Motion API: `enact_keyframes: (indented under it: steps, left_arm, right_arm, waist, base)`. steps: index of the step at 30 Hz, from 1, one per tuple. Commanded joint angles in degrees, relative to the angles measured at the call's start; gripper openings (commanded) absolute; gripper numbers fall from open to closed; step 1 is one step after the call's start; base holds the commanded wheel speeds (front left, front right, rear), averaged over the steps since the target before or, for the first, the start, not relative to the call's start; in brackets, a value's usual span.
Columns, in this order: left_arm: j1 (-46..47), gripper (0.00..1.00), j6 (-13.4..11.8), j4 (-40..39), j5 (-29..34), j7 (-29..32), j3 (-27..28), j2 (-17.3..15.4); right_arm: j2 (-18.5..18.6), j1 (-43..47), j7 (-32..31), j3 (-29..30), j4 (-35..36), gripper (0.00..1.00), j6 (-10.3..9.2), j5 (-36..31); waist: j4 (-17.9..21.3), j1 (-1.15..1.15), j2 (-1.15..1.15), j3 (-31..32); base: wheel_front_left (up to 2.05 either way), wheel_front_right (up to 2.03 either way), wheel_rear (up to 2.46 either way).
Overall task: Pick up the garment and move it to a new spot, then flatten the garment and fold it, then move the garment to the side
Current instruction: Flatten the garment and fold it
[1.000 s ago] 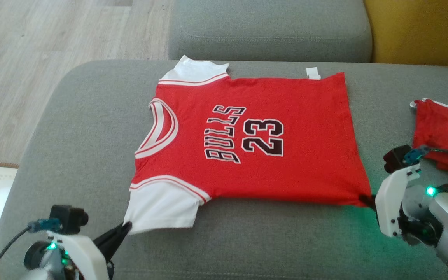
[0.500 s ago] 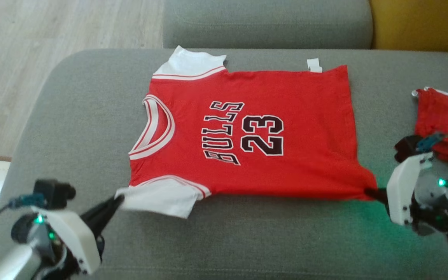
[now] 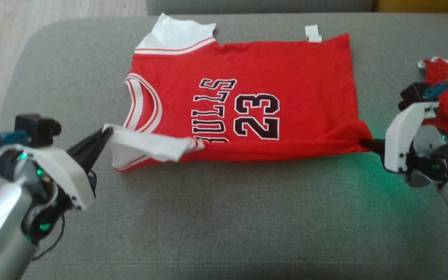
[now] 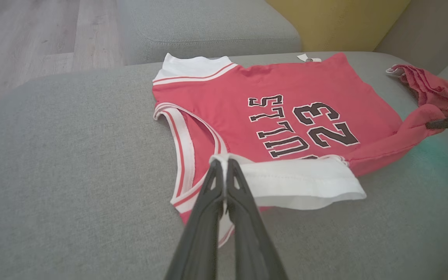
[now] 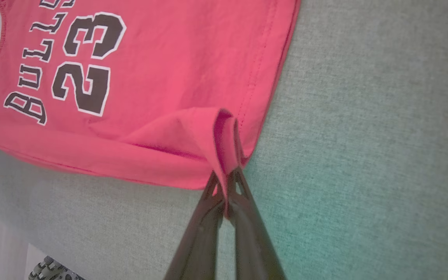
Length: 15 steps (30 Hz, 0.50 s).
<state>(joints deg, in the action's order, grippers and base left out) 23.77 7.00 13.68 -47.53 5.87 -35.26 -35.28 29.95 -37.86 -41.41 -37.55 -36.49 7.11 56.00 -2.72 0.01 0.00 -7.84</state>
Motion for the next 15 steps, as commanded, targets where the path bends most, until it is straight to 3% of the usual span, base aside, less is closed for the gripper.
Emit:
enact_keyframes:
  steps: [1, 15]
  left_arm:
    - [4.83, 0.00, 0.09, -0.18, 0.55, -0.81, 2.55, -1.84]
    - [16.77, 0.00, 0.46, 11.53, 3.10, -4.93, -1.81, 0.76]
  right_arm:
    - [-0.08, -2.42, -0.62, 0.92, 0.49, 0.00, 0.37, -0.69]
    - [-6.78, -9.44, -2.37, 5.16, -5.23, 0.00, 0.37, -5.72]
  waist:
    - [0.47, -0.01, 0.00, -1.39]
    - [2.03, -0.01, 0.00, -6.92]
  base:
    - [0.00, 0.00, 0.00]
    - [0.00, 0.00, 0.00]
